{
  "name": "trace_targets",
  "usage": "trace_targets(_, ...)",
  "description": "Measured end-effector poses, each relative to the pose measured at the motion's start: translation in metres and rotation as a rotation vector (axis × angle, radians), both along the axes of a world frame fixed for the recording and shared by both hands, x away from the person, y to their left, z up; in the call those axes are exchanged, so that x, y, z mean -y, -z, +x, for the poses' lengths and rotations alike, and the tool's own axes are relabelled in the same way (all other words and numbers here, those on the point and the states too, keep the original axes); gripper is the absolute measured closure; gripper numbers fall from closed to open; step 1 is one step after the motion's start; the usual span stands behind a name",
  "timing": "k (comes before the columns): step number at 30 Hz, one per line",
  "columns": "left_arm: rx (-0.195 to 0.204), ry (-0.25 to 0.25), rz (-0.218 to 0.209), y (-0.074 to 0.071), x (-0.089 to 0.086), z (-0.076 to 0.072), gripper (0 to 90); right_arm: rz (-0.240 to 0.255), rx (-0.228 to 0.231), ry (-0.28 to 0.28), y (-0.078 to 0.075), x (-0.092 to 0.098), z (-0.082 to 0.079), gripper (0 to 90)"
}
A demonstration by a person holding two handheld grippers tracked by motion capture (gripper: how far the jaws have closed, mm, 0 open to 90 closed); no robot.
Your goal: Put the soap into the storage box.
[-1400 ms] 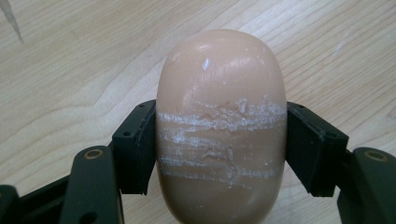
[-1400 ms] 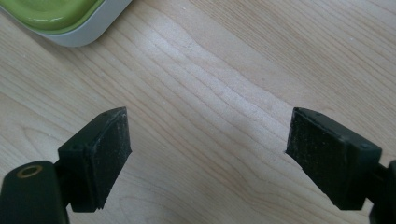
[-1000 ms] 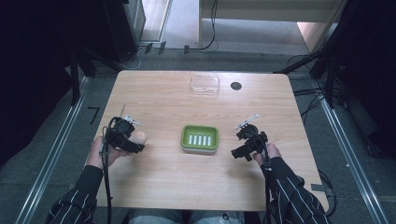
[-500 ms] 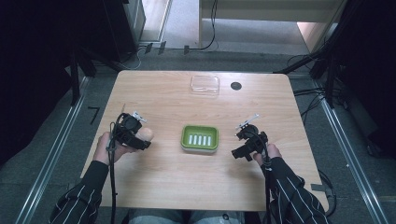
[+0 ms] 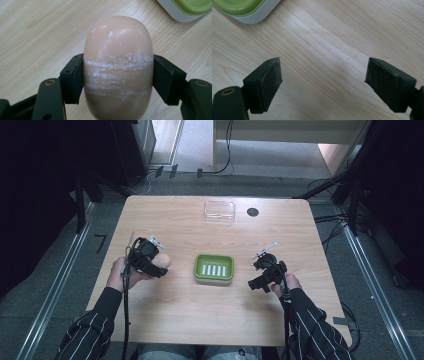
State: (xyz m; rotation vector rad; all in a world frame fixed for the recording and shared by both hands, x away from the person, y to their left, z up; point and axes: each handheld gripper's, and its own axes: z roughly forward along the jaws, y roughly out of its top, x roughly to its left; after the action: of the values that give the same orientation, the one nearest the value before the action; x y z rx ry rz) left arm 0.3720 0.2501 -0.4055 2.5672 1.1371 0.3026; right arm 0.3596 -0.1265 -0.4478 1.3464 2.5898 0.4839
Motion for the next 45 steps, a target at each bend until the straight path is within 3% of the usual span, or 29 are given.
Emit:
trace_targets(21, 0.020, 0.068, 0.001, -0.003, 0.020, 0.009, 33.8, -0.005, 0.004, 0.000, -0.001, 0.000, 0.000, 14.0)
trace_targets(29, 0.027, 0.102, -0.015, -0.008, 0.033, 0.015, 33.8, -0.006, 0.001, 0.001, 0.000, -0.001, 0.000, 14.0)
trace_targets(45, 0.028, 0.164, -0.007, -0.006, 0.055, 0.022, 33.8, -0.004, 0.000, -0.005, 0.001, 0.000, 0.001, 14.0)
